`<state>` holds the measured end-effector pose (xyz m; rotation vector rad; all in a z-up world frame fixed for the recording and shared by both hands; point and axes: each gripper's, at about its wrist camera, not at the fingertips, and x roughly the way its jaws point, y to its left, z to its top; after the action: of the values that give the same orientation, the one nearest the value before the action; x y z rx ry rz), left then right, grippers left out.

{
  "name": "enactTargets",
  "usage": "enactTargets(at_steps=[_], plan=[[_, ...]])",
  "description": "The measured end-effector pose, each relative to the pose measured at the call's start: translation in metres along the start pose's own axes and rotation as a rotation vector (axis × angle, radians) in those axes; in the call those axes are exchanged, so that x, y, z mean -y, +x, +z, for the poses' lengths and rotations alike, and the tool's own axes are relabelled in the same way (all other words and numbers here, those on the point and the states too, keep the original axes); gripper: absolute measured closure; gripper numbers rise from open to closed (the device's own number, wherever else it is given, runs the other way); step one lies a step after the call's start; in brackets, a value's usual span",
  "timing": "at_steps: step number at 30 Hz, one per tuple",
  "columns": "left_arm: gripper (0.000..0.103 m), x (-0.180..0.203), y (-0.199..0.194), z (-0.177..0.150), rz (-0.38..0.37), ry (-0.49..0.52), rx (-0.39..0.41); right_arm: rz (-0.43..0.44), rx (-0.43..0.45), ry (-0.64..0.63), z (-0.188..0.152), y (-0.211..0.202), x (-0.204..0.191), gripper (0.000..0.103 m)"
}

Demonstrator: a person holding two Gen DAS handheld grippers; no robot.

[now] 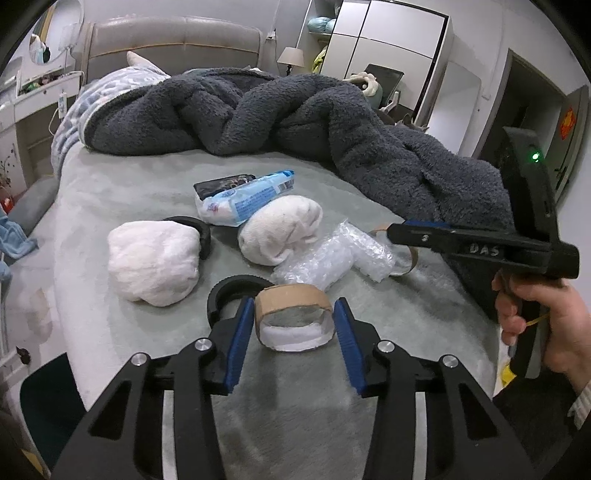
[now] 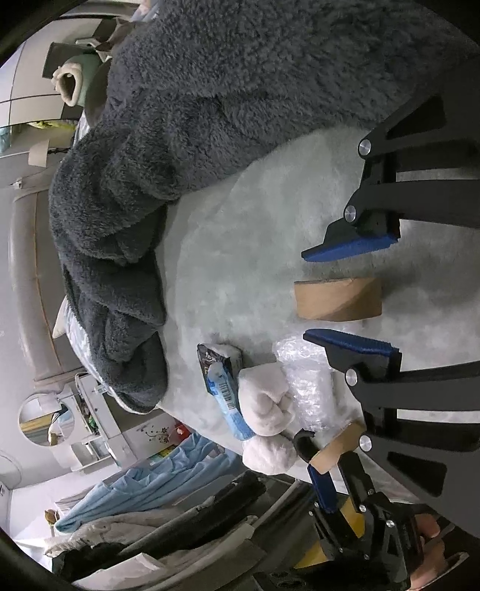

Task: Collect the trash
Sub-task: 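Grasp a brown tape roll with the right tool while the left tool grasps another tape roll, then carry both tape rolls over the teal bin and open both tools to drop them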

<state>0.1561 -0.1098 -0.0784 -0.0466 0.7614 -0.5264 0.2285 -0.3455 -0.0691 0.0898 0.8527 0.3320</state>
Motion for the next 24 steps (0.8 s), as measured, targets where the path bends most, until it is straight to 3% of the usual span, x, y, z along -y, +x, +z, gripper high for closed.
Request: enactTargets(at_steps=[4,16,24], plan=[[0.056,-0.002,-0.005,0.002,-0.013,-0.009,0.01,-0.024,-0.037,0.005,-0.001,0.008,-0.001,0.081],[0.057,-0.016,-0.039,0.014,0.017,-0.046,0.087,-0.095,0.044,-0.019,0.009,-0.017,-0.006,0.081],[0.056,-0.042,-0.057,0.013,0.099,-0.087,0.089,-0.043,0.084,-0.092,0.024,-0.022,-0.049,0.081]])
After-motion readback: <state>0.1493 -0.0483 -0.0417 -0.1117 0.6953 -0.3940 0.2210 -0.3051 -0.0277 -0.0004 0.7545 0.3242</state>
